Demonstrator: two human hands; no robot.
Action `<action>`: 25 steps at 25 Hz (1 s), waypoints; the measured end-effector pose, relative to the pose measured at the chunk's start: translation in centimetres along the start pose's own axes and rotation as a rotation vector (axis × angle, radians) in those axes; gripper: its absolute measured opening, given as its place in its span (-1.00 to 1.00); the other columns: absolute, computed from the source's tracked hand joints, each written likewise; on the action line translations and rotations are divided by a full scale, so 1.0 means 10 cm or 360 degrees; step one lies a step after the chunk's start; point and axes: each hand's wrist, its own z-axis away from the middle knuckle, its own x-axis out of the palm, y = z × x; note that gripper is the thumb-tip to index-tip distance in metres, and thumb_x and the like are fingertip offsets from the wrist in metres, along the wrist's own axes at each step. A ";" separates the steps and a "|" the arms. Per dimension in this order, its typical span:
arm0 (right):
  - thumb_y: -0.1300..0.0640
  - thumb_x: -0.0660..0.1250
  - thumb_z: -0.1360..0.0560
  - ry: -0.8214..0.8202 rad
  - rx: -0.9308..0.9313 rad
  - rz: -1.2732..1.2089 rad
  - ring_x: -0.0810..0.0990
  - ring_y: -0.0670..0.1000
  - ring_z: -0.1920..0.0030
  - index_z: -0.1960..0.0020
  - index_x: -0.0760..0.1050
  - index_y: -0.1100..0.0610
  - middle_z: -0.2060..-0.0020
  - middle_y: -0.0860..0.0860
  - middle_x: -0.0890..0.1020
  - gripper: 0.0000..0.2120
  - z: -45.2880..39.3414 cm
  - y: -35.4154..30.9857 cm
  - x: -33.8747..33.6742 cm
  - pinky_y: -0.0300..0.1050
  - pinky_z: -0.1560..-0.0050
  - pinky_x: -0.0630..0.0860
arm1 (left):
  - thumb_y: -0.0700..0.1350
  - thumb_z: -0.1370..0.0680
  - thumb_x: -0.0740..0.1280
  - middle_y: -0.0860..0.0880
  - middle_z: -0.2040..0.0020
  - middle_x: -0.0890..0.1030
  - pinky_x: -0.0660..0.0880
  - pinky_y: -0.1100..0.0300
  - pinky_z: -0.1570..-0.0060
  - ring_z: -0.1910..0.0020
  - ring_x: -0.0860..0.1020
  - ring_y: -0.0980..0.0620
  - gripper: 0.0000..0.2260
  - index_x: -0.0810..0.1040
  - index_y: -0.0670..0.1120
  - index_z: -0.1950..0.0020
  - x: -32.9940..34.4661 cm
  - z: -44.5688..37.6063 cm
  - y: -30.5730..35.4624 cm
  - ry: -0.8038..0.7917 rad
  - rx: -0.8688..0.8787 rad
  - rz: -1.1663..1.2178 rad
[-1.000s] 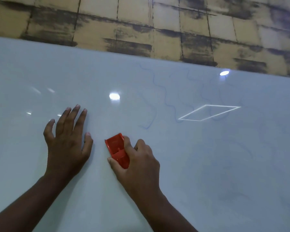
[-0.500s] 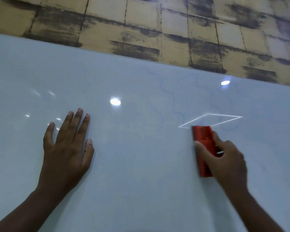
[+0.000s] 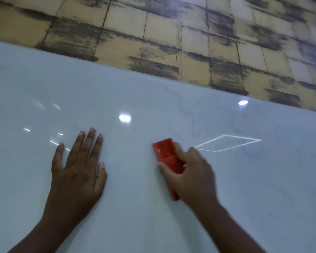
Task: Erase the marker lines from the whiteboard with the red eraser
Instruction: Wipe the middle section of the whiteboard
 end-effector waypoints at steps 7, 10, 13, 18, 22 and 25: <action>-0.42 0.26 -0.47 -0.0102 -0.0185 0.0061 0.55 0.01 -0.04 -0.56 0.24 -0.23 0.03 -0.06 0.46 -0.29 -0.50 -0.54 0.10 0.00 -0.06 0.56 | -0.06 -0.59 0.12 -0.21 -0.66 0.33 0.12 -0.42 -0.52 -0.61 0.36 -0.24 -0.40 0.37 -0.23 -0.63 -0.07 -0.13 0.16 0.0044 0.0056 -0.0108; -0.42 0.30 -0.44 -0.0003 -0.0021 0.0050 0.57 -0.01 -0.01 -0.52 0.34 -0.25 0.07 -0.07 0.49 -0.31 -0.62 -0.13 -0.08 -0.02 -0.03 0.56 | -0.06 -0.58 0.11 -0.21 -0.65 0.35 0.17 -0.43 -0.50 -0.62 0.36 -0.23 -0.38 0.36 -0.22 -0.63 0.04 -0.53 0.24 0.0056 0.0086 -0.0052; -0.43 0.37 -0.39 0.0095 0.0236 0.0024 0.60 -0.02 -0.02 -0.45 0.45 -0.25 0.08 -0.12 0.56 -0.33 -0.59 0.50 -0.34 -0.02 -0.03 0.54 | -0.05 -0.61 0.08 -0.21 -0.65 0.34 0.15 -0.38 -0.52 -0.64 0.32 -0.22 -0.40 0.33 -0.21 -0.65 0.16 -0.92 0.09 0.0093 0.0034 -0.0002; -0.29 0.46 -0.43 0.0254 0.0393 -0.0066 0.58 0.00 0.07 -0.47 0.49 -0.06 0.14 -0.12 0.59 -0.33 -0.72 0.94 -0.56 -0.02 0.06 0.51 | 0.01 -0.66 0.03 -0.22 -0.66 0.32 0.10 -0.36 -0.56 -0.65 0.31 -0.21 -0.41 0.34 -0.20 -0.65 0.30 -0.95 -0.05 0.0097 -0.0052 0.0014; -0.25 0.47 -0.44 0.0315 0.0287 -0.0074 0.60 0.09 -0.02 -0.44 0.52 -0.02 -0.01 0.05 0.66 -0.36 -1.06 0.49 -0.38 -0.04 0.02 0.47 | 0.03 -0.67 0.02 -0.22 -0.67 0.30 0.07 -0.37 -0.57 -0.65 0.30 -0.21 -0.41 0.33 -0.19 -0.66 0.31 -0.96 -0.01 0.0081 -0.0039 0.0031; -0.29 0.40 -0.44 0.0303 -0.0023 0.0022 0.58 0.09 0.03 -0.33 0.55 -0.04 0.12 -0.01 0.53 -0.46 -1.04 -0.21 0.04 -0.09 0.13 0.38 | 0.04 -0.67 0.02 -0.22 -0.67 0.29 0.11 -0.39 -0.56 -0.65 0.30 -0.21 -0.41 0.32 -0.19 -0.66 0.32 -0.94 -0.04 0.0108 -0.0038 0.0013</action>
